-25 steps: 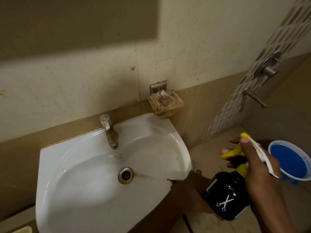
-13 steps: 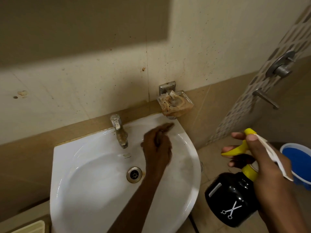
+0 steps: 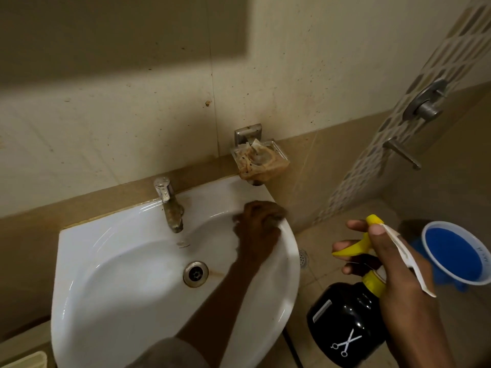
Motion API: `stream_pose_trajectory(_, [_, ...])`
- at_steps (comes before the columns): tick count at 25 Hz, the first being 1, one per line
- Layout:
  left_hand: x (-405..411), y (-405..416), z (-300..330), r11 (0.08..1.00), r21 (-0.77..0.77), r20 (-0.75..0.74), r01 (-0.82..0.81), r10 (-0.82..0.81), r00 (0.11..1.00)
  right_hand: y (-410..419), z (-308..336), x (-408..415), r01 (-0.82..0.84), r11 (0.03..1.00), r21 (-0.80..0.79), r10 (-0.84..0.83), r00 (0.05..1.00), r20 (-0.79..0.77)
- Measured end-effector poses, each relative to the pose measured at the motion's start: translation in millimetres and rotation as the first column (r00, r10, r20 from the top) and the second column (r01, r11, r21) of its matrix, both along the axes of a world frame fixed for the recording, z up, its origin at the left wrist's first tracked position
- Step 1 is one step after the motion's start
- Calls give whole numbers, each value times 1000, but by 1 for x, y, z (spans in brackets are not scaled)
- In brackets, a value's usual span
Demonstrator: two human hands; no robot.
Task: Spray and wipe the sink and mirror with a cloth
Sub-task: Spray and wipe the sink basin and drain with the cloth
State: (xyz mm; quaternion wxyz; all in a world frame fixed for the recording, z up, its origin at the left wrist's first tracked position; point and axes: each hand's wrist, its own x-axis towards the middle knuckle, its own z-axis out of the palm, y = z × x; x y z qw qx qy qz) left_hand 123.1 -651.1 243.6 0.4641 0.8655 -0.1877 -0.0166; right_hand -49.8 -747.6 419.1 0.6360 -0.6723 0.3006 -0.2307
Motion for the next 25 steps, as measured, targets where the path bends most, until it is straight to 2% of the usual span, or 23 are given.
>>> stream_pose_trajectory(3, [-40, -9, -2, 957, -264, 21, 122, -121, 992, 2, 0, 0, -19, 1000, 8, 18, 1000, 22])
stream_pose_trajectory(5, [-59, 6, -3, 915, -306, 75, 264, -254, 964, 3, -4, -1, -20, 1000, 19, 19, 1000, 22])
stream_pose_trajectory(7, [-78, 35, -1, 836, -364, 37, 411, -428, 903, 5, -8, -2, -13, 1000, 16, 13, 1000, 10])
stream_pose_trajectory(9, [-91, 69, 2, 761, -438, -110, 479, -575, 811, 7, -10, -1, -31, 999, 8, 31, 999, -10])
stream_pose_trajectory(12, [-88, 132, 19, 654, -491, -341, 576, -752, 563, 14, -7, 2, -75, 997, -9, 75, 997, -31])
stream_pose_trajectory(13, [-82, 153, 25, 648, -499, -390, 575, -761, 519, 16, -7, 4, -89, 996, -7, 89, 995, -34])
stream_pose_trajectory(14, [-76, 170, 29, 685, -506, -433, 523, -727, 533, 19, -5, 5, -105, 995, -1, 104, 994, -40])
stream_pose_trajectory(15, [-69, 184, 30, 750, -506, -464, 426, -653, 599, 23, -5, 6, -119, 993, 2, 119, 992, -44])
stream_pose_trajectory(16, [-62, 191, 28, 820, -491, -479, 293, -535, 696, 27, -5, 7, -125, 992, 3, 125, 991, -45])
stream_pose_trajectory(18, [-46, 185, 16, 934, -357, -448, 10, -180, 875, 32, -9, 5, -121, 993, 2, 121, 992, -46])
stream_pose_trajectory(19, [-38, 173, 6, 954, -285, -418, -93, -36, 908, 34, -11, 3, -120, 993, 2, 120, 992, -47])
stream_pose_trajectory(20, [-32, 159, -5, 960, -245, -387, -138, 34, 921, 35, -12, 0, -123, 992, 3, 123, 991, -51])
stream_pose_trajectory(22, [-25, 136, -31, 971, -225, -315, -84, 10, 949, 35, -14, -9, -115, 993, 24, 116, 992, -53])
stream_pose_trajectory(25, [-32, 120, -64, 989, -144, -73, 35, -46, 996, 28, -16, -26, -84, 995, 46, 86, 995, -52])
